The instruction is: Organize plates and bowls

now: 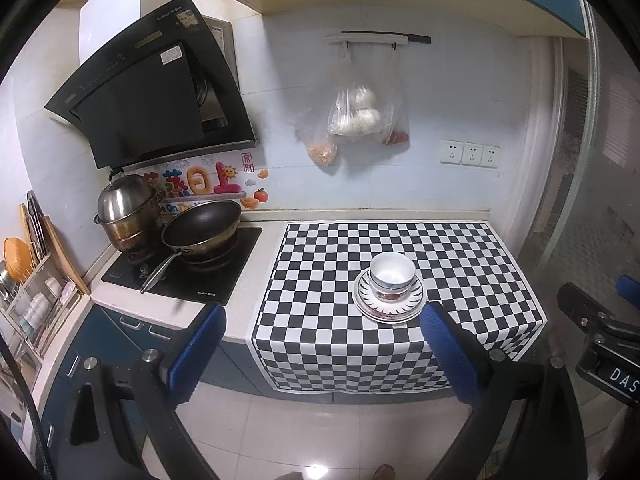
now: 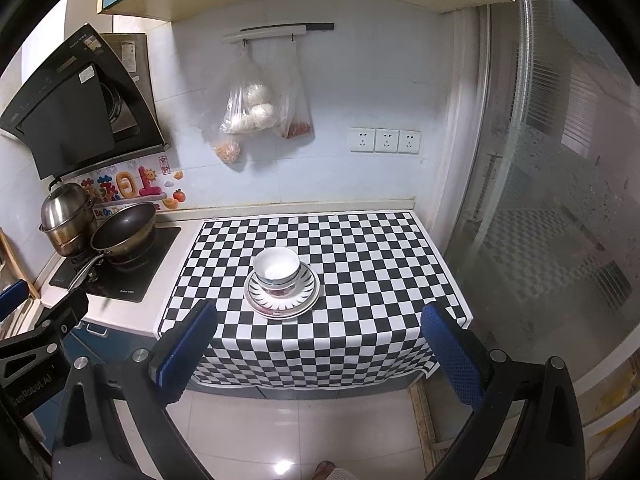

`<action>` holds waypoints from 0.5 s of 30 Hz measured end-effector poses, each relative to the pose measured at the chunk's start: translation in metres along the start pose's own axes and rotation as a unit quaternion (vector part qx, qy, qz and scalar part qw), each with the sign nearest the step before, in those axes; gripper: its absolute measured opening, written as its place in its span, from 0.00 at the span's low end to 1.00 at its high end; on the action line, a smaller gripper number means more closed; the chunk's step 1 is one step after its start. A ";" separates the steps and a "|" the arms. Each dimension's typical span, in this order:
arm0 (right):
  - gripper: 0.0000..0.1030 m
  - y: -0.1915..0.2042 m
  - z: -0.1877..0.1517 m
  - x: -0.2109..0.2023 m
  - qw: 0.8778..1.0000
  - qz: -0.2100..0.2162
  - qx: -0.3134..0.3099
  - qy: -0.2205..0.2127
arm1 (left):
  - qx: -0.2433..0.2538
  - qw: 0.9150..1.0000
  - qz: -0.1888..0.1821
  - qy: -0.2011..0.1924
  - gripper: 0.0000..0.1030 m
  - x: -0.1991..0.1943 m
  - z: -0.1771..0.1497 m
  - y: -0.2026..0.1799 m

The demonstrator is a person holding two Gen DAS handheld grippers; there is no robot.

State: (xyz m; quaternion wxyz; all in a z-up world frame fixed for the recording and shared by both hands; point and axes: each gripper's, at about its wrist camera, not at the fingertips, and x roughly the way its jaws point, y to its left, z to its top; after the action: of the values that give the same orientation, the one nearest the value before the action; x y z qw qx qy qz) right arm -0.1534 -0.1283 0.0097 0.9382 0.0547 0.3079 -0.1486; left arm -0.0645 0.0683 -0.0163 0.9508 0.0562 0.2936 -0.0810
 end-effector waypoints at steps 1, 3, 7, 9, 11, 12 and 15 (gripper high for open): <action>1.00 0.000 0.000 0.001 1.000 0.000 -0.001 0.000 | -0.001 1.000 0.000 0.001 0.97 0.000 0.000 -0.001; 1.00 0.000 0.000 0.001 1.000 -0.001 -0.002 0.002 | 0.000 1.000 0.002 0.002 0.97 0.001 0.000 0.000; 1.00 -0.001 0.000 0.005 1.000 -0.001 -0.002 0.006 | 0.004 1.000 0.002 0.001 0.97 0.003 0.000 0.000; 1.00 -0.002 0.000 0.005 1.000 -0.001 -0.002 0.006 | 0.005 1.000 0.001 0.000 0.97 0.004 0.001 0.001; 1.00 -0.002 0.000 0.006 1.000 0.000 -0.003 0.006 | 0.005 1.000 0.000 -0.001 0.97 0.004 0.001 0.002; 1.00 -0.003 0.001 0.006 1.000 -0.001 -0.003 0.005 | 0.005 1.000 0.000 -0.001 0.97 0.004 0.001 0.002; 1.00 -0.004 0.001 0.007 1.000 -0.001 -0.004 0.004 | 0.005 1.000 0.000 -0.002 0.97 0.004 0.001 0.003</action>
State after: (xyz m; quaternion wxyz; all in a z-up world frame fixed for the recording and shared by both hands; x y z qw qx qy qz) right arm -0.1482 -0.1337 0.0062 0.9368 0.0515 0.3124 -0.1487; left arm -0.0597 0.0709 -0.0173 0.9513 0.0610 0.2908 -0.0827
